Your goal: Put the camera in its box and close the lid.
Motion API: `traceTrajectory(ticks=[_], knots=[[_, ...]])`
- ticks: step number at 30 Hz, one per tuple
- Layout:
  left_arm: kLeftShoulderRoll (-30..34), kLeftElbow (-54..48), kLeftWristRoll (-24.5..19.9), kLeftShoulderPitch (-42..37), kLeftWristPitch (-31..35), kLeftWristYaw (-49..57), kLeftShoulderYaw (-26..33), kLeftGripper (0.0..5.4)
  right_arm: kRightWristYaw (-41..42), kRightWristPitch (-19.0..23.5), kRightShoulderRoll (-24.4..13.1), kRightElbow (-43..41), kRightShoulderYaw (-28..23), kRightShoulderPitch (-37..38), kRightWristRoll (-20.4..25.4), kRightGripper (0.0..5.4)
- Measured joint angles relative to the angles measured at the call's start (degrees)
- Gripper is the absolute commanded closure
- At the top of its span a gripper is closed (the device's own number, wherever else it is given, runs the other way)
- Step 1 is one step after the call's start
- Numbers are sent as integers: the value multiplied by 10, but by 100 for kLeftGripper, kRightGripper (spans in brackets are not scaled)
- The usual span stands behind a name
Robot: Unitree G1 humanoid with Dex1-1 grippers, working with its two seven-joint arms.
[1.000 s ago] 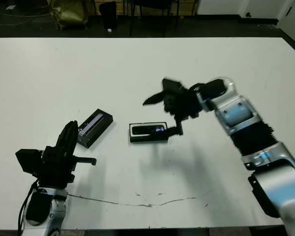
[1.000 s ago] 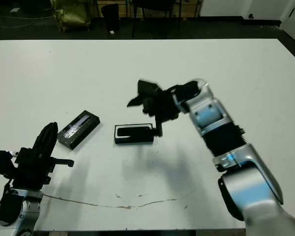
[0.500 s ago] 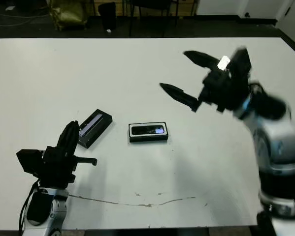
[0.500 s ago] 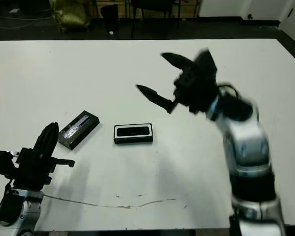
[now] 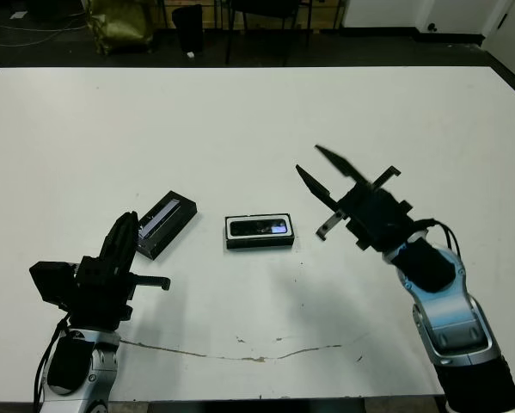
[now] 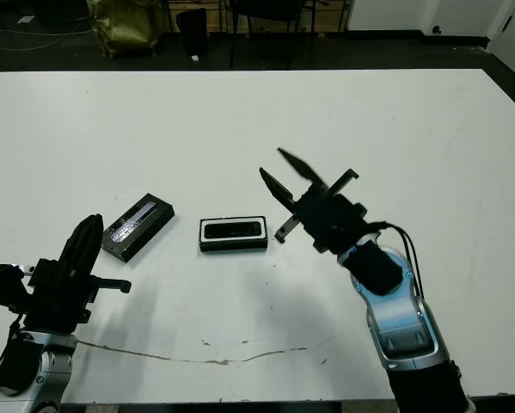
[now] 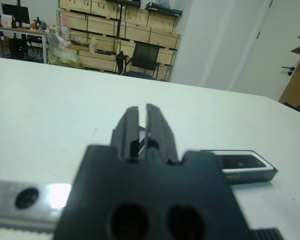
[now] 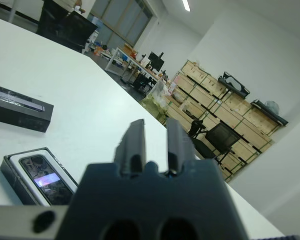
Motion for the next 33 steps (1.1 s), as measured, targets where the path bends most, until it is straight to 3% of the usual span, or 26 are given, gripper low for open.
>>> traceTrajectory(ticks=[10, 13, 16, 21, 27, 33], knots=[[28, -2, 11, -5, -3, -7, 24, 540, -16, 7, 5, -21, -64, 107, 85, 537], [50, -23, 11, -5, 25, -9, 39, 540, -21, 1, 7, -24, -91, 147, 118, 537], [80, -74, 19, -6, 105, 5, 54, 519, -23, 2, 12, -36, -119, 184, 159, 540], [147, -97, 14, -26, 185, -27, 69, 410, -24, 22, 19, -56, -144, 227, 210, 540], [206, -67, -140, -83, 323, -125, 105, 267, -42, 83, 41, -75, -151, 255, 271, 540], [228, -23, -194, -120, 385, -146, 117, 125, -32, 80, 63, -41, -151, 261, 299, 540]])
